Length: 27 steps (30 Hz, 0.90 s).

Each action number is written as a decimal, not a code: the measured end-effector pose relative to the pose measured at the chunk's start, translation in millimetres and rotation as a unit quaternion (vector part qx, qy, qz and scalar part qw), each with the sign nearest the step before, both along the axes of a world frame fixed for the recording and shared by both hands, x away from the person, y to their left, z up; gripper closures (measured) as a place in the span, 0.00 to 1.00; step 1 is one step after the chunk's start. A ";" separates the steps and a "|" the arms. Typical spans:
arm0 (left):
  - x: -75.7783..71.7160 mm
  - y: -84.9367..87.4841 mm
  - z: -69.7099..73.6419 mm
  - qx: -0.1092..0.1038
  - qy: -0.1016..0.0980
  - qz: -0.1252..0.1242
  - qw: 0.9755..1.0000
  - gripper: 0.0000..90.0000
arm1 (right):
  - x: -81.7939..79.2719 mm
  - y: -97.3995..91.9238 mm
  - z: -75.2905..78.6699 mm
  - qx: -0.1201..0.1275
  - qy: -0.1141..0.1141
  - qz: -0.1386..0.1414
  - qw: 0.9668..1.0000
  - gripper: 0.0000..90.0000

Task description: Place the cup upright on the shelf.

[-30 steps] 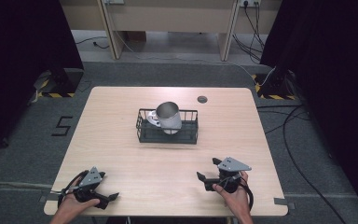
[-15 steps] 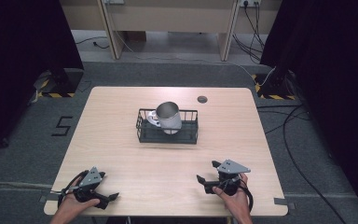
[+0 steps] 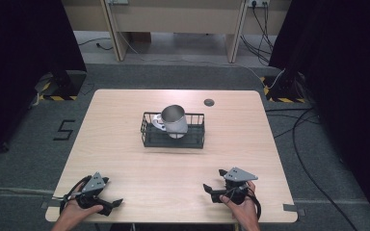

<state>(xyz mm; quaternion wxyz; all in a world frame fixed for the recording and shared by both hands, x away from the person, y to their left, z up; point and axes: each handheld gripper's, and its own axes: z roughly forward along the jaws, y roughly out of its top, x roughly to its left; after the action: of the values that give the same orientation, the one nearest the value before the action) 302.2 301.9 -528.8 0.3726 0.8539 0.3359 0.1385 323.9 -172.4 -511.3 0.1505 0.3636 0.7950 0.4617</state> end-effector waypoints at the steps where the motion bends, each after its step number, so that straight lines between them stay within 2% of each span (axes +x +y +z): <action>1: 0.0 0.0 0.0 0.000 0.000 0.000 1.000 0.00 | -0.6 -0.1 -0.4 0.000 0.000 0.001 1.000 0.17; 15: 0.0 0.0 0.0 0.000 0.000 0.000 1.000 0.00 | -14.4 -2.4 -4.1 -0.016 0.008 -0.003 1.000 0.17; 23: 0.0 0.0 0.0 0.000 0.000 0.000 1.000 0.00 | -21.6 -4.8 -7.2 -0.031 0.022 -0.006 0.999 0.17; 27: 0.0 0.0 0.0 0.000 0.000 0.000 1.000 0.00 | -24.7 -4.3 -8.0 -0.048 0.028 -0.008 0.998 0.17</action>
<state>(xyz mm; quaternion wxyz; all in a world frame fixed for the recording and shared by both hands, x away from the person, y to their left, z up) 302.2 301.9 -528.7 0.3727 0.8538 0.3360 0.1385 299.2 -176.7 -519.3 0.1490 0.3750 0.8170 0.4118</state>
